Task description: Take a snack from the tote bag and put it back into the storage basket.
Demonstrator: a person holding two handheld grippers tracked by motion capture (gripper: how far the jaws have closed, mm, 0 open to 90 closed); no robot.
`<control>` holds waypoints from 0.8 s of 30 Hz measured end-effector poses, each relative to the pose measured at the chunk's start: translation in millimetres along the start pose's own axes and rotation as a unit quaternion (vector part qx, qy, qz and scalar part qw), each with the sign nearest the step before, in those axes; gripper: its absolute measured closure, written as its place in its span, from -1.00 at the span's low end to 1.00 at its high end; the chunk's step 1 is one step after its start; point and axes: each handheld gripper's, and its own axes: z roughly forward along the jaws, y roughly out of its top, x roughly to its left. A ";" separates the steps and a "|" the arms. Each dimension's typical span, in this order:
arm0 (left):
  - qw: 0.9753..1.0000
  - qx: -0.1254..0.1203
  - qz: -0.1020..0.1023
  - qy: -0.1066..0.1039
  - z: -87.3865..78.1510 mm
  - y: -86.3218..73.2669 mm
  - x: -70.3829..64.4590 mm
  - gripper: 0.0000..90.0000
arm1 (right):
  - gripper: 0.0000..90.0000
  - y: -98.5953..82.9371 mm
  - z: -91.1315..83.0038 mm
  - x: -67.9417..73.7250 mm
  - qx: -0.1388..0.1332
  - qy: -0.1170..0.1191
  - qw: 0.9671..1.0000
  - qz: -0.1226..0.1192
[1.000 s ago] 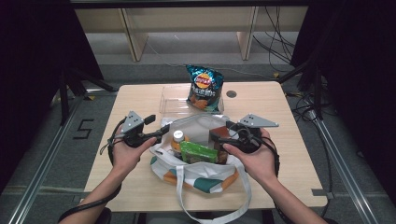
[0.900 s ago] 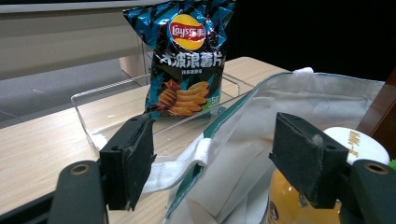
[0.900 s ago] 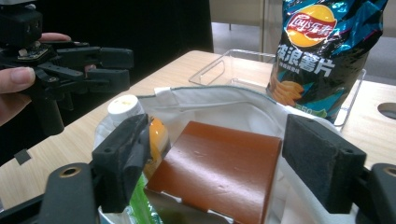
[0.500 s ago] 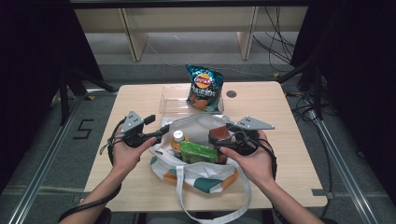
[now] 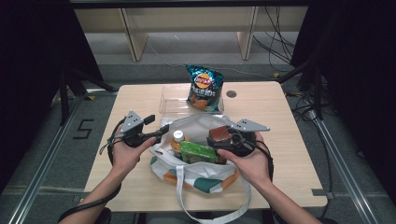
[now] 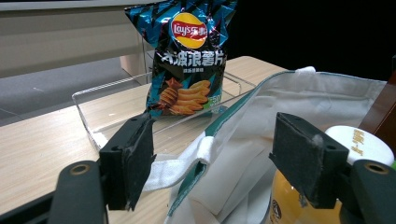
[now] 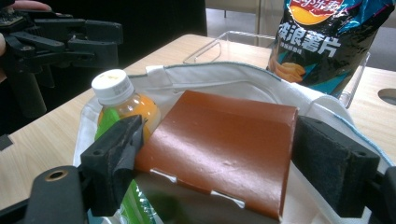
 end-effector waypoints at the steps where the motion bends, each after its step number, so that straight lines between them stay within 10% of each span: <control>1: 1.000 -0.004 -0.001 -0.004 1.2 -0.4 0.1 -0.36 | -0.57 -1.0 0.5 0.7 -0.001 -0.004 1.000 0.002; 14: 1.000 -0.001 0.000 -0.001 0.2 0.0 0.0 -0.36 | -0.36 -5.1 1.1 1.2 0.001 -0.007 1.000 0.005; 24: 1.000 0.001 0.003 0.000 0.6 -0.5 0.2 -0.36 | -0.14 -5.1 -3.0 -3.6 -0.020 -0.014 0.999 -0.038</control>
